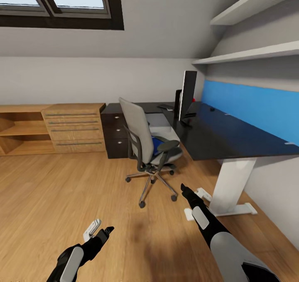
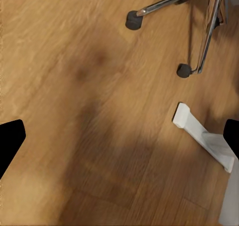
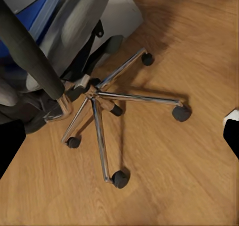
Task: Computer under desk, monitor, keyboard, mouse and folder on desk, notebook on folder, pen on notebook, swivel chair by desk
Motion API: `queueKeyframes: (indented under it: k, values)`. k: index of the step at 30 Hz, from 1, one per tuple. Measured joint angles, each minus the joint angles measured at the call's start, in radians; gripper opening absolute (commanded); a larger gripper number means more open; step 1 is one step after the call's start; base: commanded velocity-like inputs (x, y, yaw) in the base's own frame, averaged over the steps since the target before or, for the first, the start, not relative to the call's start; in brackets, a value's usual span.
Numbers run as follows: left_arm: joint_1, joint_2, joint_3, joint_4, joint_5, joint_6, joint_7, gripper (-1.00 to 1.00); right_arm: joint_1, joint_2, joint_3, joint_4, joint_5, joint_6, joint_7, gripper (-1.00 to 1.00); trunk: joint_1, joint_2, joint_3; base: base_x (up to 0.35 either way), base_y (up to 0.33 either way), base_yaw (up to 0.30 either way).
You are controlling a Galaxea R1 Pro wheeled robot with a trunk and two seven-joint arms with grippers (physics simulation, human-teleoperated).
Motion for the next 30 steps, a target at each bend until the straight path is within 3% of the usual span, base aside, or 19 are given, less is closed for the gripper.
queueKeyframes:
  k: [7,17,30]
  values:
    - [0.001,0.0,0.001,0.002,0.003,0.003,-0.003,1.0,-0.002,-0.011,-0.008,0.0,-0.003,0.005,-0.009,1.0,0.027,-0.049,-0.022,0.0,0.0,0.0]
    - [0.008,0.001,0.005,-0.002,0.004,0.002,-0.004,1.0,-0.036,-0.022,-0.012,0.0,-0.009,0.015,-0.095,1.0,0.065,-0.119,-0.053,0.0,0.0,0.0]
    - [0.033,0.001,0.008,-0.046,0.004,0.003,-0.007,1.0,-0.041,-0.024,-0.003,-0.033,-0.006,0.014,-0.065,1.0,0.115,-0.21,-0.094,0.0,0.0,0.0]
